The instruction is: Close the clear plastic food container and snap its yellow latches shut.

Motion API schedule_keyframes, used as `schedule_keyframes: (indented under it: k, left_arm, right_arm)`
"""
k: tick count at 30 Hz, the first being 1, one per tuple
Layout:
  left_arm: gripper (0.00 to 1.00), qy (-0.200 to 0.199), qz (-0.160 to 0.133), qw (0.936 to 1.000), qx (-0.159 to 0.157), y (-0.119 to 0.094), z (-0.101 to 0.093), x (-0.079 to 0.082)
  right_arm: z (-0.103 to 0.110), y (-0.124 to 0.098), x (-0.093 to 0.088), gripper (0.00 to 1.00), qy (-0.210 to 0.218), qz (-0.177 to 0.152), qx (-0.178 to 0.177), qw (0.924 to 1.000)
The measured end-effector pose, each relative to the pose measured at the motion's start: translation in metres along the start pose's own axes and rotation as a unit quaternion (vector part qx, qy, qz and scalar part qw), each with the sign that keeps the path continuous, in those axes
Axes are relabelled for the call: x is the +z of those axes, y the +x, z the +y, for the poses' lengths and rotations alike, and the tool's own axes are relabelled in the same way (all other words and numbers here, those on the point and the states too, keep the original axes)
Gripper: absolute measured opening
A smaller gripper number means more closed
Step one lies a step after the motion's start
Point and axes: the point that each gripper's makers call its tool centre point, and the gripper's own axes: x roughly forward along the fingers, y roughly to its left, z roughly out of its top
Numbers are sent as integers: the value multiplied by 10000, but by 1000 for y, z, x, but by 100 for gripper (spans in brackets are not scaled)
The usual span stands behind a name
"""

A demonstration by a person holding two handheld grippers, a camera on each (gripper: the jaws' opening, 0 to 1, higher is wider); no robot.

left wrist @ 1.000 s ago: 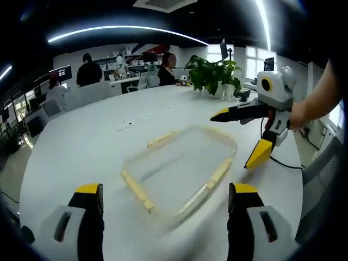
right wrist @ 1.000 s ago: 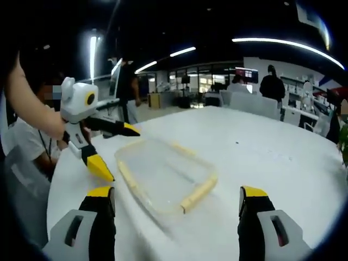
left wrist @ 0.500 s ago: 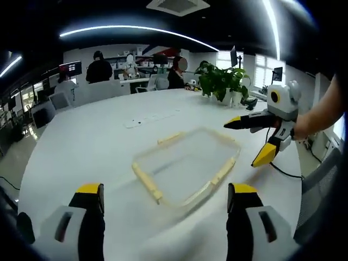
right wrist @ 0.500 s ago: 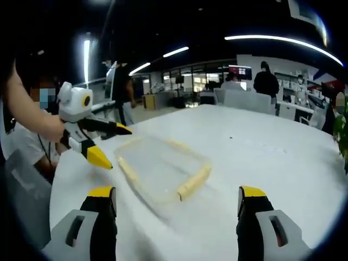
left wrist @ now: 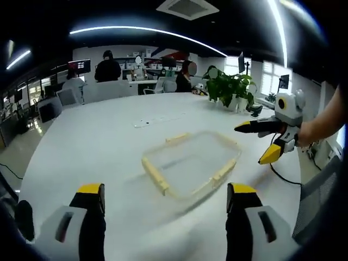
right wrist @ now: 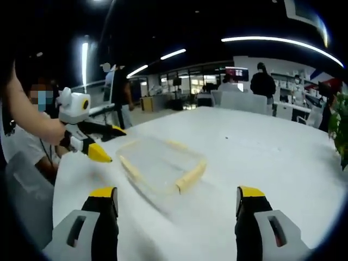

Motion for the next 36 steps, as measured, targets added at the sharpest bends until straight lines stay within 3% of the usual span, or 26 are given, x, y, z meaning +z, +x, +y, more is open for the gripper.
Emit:
schedule_keyframes:
  k: [21, 36]
  left_arm:
    - [90, -246, -51, 9996, 149, -31, -1, -10]
    - [89, -629, -64, 9975, 308, -49, -4, -28]
  right_arm:
    - [10, -21, -11, 90, 266, 20, -27, 9996]
    - [14, -35, -22, 90, 417, 56, -103, 9991]
